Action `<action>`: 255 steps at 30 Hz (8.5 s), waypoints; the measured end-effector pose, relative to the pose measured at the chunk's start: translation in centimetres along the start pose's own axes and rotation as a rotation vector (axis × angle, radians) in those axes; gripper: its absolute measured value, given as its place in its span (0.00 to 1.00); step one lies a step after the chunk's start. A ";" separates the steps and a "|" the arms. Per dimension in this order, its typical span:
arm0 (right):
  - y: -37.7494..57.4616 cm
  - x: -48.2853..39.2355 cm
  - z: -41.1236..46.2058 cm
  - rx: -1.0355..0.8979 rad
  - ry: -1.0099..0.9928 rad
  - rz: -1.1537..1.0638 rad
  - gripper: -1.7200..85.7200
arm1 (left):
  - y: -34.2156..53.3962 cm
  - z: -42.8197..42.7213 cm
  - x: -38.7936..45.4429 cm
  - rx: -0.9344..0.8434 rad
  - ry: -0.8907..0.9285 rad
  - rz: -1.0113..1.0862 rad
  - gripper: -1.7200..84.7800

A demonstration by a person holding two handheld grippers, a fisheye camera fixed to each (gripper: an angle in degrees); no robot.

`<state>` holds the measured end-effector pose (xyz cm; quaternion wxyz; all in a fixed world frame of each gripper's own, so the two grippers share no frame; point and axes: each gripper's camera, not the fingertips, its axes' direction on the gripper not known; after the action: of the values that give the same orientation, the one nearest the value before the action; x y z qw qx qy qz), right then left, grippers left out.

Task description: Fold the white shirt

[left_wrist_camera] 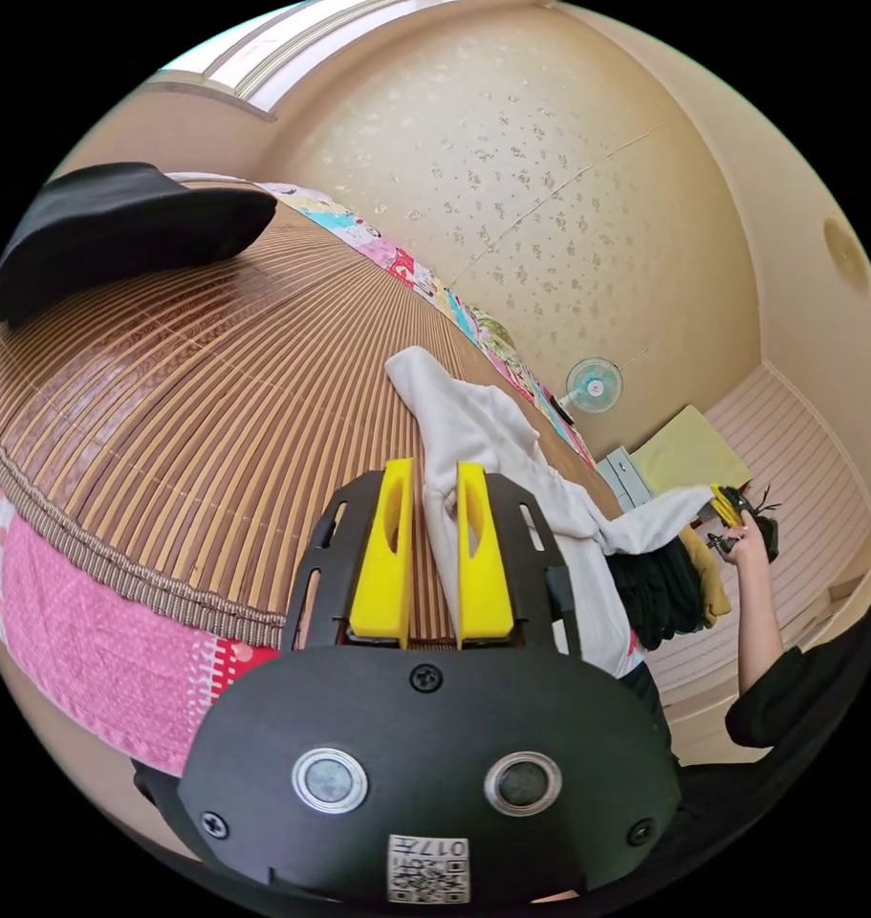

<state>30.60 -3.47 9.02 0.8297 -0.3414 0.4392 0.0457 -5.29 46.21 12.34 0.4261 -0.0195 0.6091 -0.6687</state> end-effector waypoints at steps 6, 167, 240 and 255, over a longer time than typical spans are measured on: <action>14.3 -24.0 10.0 -0.170 -0.316 -0.658 0.06 | 0.0 -0.4 -0.6 -0.002 0.007 0.001 0.11; 23.4 4.5 0.0 -0.748 0.054 -0.405 0.10 | 7.7 -3.3 9.7 -0.614 -0.126 0.032 0.08; 8.5 -8.9 4.8 -0.323 0.056 -0.235 0.10 | 0.7 -1.5 5.7 0.199 0.420 -0.361 0.14; 15.1 -11.1 14.9 -0.448 0.123 -0.411 0.12 | -2.9 9.8 16.7 -0.150 -0.111 0.072 0.15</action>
<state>28.59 19.59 15.16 0.6975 -0.5998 0.3893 -0.0481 -12.15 28.13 9.02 0.4802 -0.0664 0.6331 -0.6035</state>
